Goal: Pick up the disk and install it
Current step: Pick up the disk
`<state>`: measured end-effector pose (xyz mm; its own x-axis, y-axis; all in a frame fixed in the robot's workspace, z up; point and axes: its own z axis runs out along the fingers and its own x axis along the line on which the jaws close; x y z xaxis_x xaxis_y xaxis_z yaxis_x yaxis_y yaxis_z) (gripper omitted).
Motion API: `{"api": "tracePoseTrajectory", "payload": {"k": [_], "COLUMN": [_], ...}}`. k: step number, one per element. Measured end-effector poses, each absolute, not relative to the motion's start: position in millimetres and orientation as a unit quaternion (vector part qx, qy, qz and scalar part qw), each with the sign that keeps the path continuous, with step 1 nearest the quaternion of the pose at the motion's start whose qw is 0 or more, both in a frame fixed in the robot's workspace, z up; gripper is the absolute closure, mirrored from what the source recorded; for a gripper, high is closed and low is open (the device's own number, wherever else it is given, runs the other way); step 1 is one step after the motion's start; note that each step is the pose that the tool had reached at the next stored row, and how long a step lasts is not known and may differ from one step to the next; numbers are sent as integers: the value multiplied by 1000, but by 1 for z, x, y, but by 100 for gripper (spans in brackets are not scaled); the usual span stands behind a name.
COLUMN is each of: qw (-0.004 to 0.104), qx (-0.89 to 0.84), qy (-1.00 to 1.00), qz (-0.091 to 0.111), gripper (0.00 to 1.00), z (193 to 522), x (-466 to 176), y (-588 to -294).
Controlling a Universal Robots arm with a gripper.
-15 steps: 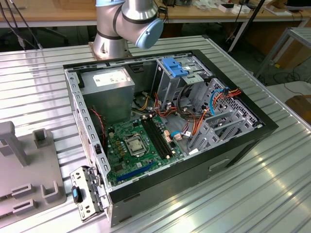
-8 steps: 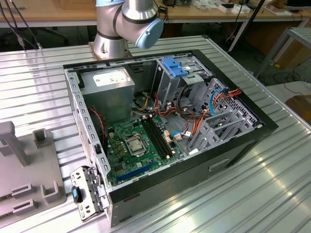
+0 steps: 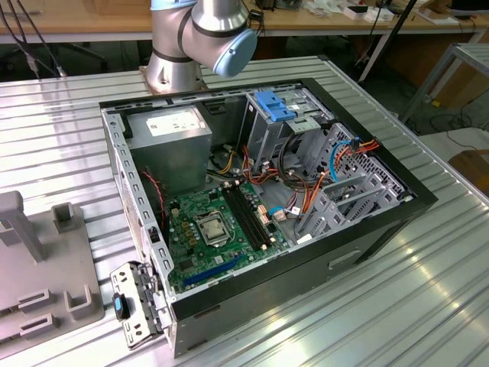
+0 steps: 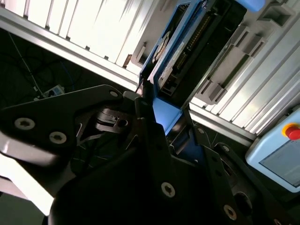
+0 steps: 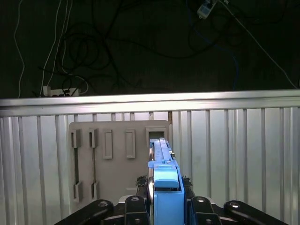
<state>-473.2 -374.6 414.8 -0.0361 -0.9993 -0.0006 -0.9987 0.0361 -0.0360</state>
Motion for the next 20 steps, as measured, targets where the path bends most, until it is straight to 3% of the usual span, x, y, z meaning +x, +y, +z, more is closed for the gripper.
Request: {"api": "tracePoseTrajectory", "payload": {"k": [20], "qw": [13], "qx": [-694], "qy": [720], "qz": [-13], "gripper": [63], "z": [427], "x": [-473], "y": [-375]}}
